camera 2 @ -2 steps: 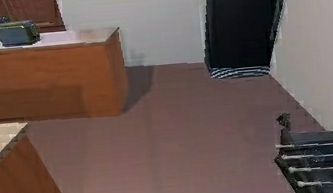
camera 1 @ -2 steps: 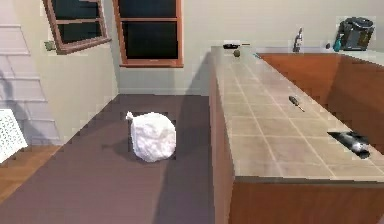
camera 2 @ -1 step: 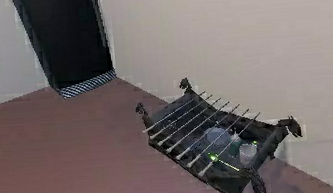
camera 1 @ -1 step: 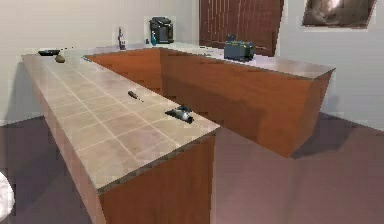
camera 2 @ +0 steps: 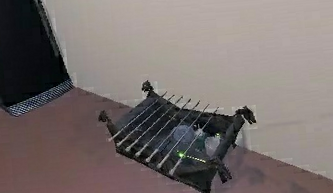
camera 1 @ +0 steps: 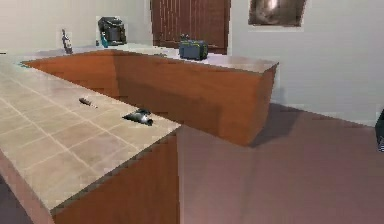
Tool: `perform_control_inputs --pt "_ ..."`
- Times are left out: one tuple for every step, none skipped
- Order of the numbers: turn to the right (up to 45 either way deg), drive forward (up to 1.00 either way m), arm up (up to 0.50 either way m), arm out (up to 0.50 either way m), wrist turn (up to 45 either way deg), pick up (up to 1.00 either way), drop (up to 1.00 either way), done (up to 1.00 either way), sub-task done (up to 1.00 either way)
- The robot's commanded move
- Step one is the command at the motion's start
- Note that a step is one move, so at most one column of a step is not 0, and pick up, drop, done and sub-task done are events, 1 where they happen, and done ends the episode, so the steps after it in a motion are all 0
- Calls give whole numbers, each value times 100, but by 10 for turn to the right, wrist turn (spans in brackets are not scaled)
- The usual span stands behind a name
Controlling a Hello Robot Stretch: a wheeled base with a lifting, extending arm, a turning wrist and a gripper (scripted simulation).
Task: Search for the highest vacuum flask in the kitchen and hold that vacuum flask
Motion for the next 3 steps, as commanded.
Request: perform_control_inputs --pt "0 60 0 0 0 0 0 0 0" --pt "-450 0 0 0 0 0 0 0 0" --pt "-450 0 0 0 0 0 0 0 0"
